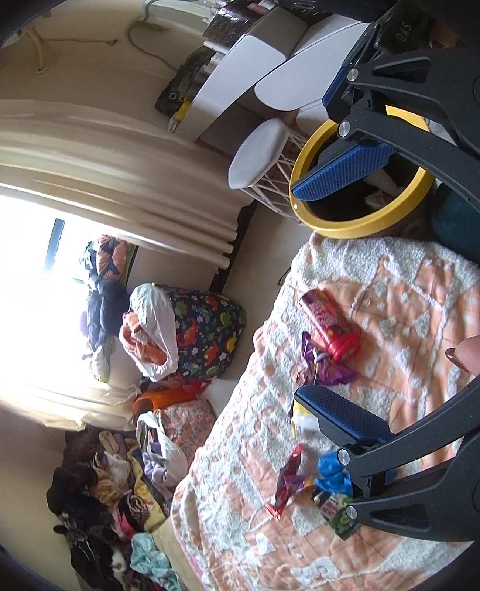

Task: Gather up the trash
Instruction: 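Move both tools back from the bin toward the bed, then lower both open grippers toward the blue bag and red candy tube, then grasp the blue plastic bag with the left gripper while the right gripper grasps the red candy tube, then carry both items over the yellow bin and open both grippers to drop them, then move both tools back from the bin over the remaining trash on the bed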

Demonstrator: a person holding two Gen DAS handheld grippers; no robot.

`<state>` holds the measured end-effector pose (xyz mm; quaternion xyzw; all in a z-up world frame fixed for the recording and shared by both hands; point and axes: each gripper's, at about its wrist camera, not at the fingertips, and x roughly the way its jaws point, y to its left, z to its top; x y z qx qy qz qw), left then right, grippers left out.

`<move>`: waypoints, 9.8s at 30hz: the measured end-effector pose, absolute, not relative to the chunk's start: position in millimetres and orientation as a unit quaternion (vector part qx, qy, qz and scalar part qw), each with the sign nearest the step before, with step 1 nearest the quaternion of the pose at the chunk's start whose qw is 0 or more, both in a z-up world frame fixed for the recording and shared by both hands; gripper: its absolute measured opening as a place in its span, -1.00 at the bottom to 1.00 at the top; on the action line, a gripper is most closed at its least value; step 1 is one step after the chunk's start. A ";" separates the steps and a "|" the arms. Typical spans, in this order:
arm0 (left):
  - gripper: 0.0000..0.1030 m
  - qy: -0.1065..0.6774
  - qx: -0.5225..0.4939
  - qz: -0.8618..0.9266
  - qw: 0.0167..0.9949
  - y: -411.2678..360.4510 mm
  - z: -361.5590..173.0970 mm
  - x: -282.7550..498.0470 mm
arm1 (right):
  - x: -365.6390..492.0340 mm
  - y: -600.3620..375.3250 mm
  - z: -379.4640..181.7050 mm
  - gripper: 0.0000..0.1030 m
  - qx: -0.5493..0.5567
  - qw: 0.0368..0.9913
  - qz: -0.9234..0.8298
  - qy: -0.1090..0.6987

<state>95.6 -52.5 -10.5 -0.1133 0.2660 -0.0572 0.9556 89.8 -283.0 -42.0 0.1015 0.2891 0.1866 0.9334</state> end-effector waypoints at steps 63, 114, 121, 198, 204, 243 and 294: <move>-0.22 0.363 -0.187 0.026 0.912 76.5 -99.0 110.2 | 205.3 -153.6 -108.9 0.66 0.043 0.889 0.193 0.413; -0.98 0.335 -0.166 0.003 0.928 58.0 -56.3 97.5 | 170.2 -165.6 -90.6 -0.32 0.075 0.864 0.280 0.412; -1.00 0.328 -0.153 -0.010 0.932 41.9 -45.2 94.9 | 161.0 -184.6 -81.8 -0.32 0.086 0.871 0.274 0.398; -0.87 0.384 -0.007 -0.220 0.897 -197.9 -54.2 116.9 | 114.7 -404.2 -78.0 -0.32 0.208 0.907 0.124 0.344; -0.86 0.393 -0.002 -0.241 0.887 -209.6 -66.2 122.0 | 117.2 -406.4 -85.1 -0.32 0.202 0.907 0.114 0.352; 0.78 0.321 -0.075 -0.127 0.935 -124.0 -25.9 114.0 | 97.4 -364.7 -67.5 0.49 0.157 0.931 0.112 0.311; 0.78 0.273 -0.132 0.036 0.952 33.7 -23.1 84.7 | 102.6 -199.6 -41.6 0.60 0.040 0.910 0.276 0.308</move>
